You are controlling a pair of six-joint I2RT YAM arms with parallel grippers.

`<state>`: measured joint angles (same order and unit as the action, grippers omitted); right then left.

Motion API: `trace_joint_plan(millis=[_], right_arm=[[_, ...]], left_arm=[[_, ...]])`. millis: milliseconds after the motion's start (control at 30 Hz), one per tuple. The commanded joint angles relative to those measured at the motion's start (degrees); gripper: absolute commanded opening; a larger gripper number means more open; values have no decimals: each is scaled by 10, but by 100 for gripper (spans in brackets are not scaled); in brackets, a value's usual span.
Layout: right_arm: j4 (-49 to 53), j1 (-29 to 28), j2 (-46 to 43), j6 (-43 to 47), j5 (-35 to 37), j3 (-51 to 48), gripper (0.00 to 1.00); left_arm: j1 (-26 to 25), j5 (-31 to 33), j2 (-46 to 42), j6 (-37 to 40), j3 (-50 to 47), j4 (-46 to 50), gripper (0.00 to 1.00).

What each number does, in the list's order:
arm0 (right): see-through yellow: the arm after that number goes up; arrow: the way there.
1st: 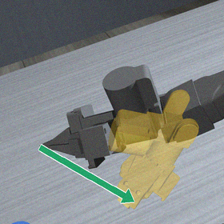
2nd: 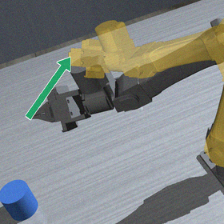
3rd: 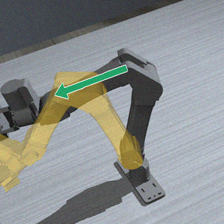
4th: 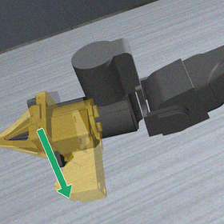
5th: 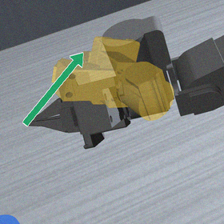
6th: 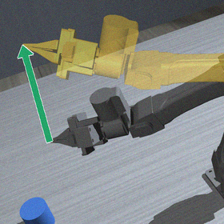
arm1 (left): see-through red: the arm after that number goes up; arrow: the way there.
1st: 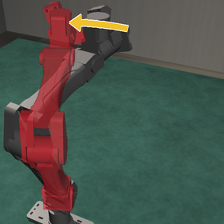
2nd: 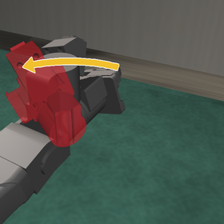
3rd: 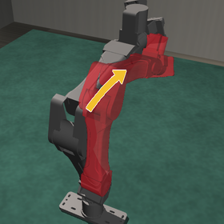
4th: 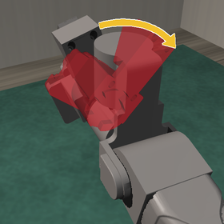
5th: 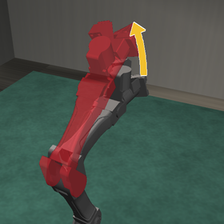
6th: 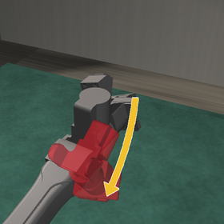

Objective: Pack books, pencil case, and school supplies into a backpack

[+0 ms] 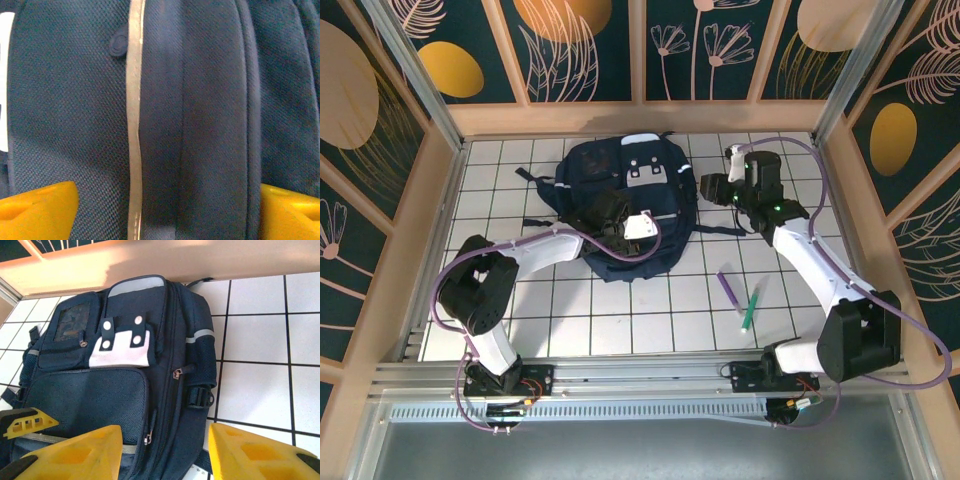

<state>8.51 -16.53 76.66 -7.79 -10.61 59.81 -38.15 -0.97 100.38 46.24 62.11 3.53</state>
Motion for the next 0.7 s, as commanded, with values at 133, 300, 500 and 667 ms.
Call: trace_joint_plan(millis=[133,300,500,667], right_arm=[[-26,4,-9,10,-1,-15,49],[-71,4,-14,81,-55,-56,99],[-123,13,-36,176,-69,-120,99],[-155,50,-37,220,-196,-117,99]], left_arm=[[-4,49,54,8,31,-60,67],[-4,42,59,67,35,-24,0],[1,-45,-53,117,-21,1,0],[24,-109,-160,173,-101,5,0]])
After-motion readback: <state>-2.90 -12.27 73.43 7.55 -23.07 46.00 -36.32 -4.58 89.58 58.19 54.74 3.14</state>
